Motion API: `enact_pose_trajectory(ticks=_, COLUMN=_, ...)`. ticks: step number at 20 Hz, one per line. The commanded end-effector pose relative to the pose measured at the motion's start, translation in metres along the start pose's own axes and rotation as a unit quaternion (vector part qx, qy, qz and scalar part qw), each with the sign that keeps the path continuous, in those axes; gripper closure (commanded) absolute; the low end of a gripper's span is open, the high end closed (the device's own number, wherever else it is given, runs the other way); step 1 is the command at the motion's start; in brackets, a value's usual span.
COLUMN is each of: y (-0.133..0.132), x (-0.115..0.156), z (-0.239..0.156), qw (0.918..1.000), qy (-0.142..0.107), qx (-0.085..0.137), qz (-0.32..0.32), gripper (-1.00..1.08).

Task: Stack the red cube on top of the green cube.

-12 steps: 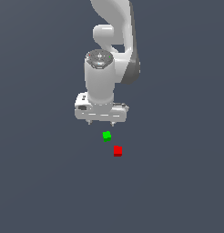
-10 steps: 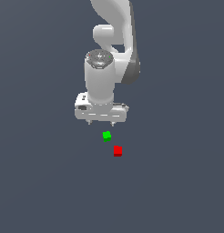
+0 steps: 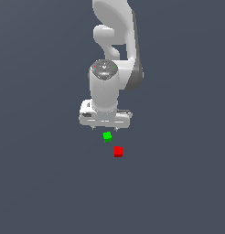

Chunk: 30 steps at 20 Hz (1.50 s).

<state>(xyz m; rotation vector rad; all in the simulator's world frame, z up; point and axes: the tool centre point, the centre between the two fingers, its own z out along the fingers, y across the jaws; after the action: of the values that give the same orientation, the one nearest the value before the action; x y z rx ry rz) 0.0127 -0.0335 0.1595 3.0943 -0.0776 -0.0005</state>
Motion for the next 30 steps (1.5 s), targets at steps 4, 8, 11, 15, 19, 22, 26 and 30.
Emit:
enact_pose_trajectory(ticks=4, y=-0.022, x=0.015, z=0.029, qw=1.0, qy=-0.001, qx=0.008, qz=-0.001, gripper=-0.92)
enact_pose_trajectory(ticks=8, y=-0.041, x=0.028, z=0.053, qw=0.9999, qy=-0.001, qx=0.014, qz=-0.002, gripper=-0.92)
enact_pose_trajectory(ticks=11, y=-0.052, x=0.036, z=0.067, qw=0.9998, qy=-0.001, qx=0.018, qz=-0.002, gripper=-0.92)
enact_pose_trajectory(ticks=15, y=-0.063, x=0.044, z=0.079, qw=0.9998, qy=0.0, qx=0.021, qz=-0.003, gripper=-0.92)
enact_pose_trajectory(ticks=19, y=-0.068, x=0.048, z=0.086, qw=0.9997, qy=0.0, qx=0.023, qz=-0.003, gripper=-0.92)
enact_pose_trajectory(ticks=22, y=-0.069, x=0.049, z=0.087, qw=0.9997, qy=0.0, qx=0.023, qz=-0.003, gripper=-0.92)
enact_pose_trajectory(ticks=26, y=-0.069, x=0.048, z=0.09, qw=0.9997, qy=-0.001, qx=0.023, qz=-0.003, gripper=-0.92)
enact_pose_trajectory(ticks=30, y=-0.07, x=0.048, z=0.104, qw=0.9997, qy=-0.001, qx=0.023, qz=-0.003, gripper=-0.92)
